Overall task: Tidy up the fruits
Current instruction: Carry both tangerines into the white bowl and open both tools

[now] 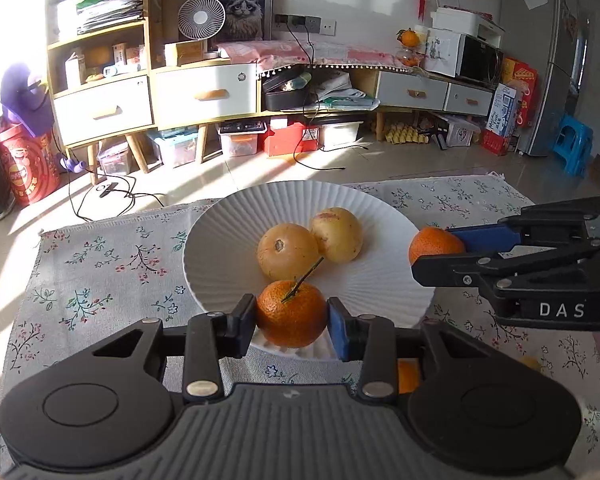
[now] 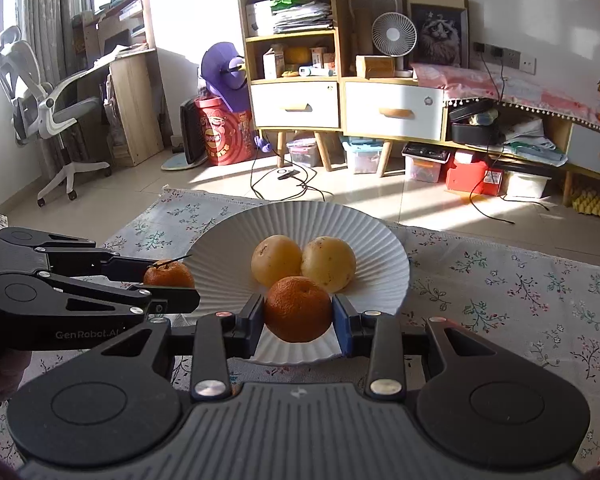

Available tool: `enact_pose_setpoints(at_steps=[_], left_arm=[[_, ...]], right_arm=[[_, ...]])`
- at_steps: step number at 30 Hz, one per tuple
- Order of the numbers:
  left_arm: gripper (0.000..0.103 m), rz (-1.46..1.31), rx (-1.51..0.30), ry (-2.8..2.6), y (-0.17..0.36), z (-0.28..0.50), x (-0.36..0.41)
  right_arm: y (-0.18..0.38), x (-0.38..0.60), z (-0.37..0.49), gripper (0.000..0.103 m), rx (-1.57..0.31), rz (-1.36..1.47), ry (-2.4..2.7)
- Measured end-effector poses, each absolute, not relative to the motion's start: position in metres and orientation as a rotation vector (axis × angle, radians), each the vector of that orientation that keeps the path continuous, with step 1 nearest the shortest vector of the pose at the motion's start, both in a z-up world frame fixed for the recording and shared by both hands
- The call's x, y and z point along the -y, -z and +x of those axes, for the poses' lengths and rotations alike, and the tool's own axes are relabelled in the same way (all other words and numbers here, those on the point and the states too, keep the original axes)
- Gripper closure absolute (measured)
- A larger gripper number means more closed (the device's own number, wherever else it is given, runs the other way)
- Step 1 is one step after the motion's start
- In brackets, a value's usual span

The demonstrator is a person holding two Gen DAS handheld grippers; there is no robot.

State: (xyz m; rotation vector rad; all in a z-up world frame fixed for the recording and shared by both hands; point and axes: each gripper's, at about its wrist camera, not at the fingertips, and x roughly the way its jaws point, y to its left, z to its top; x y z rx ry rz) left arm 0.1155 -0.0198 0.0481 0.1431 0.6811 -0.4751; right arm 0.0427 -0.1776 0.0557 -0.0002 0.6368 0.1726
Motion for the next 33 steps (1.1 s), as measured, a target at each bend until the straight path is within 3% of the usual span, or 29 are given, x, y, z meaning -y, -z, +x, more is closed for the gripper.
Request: enact_pose_setpoints(at_steps=[33], left_arm=[[0.072,0.252,-0.747,0.594,-0.028,0.144,0.038]], right_arm=[[-0.041,0.184,0.072,0.069,-0.734,-0.142,-0.228]])
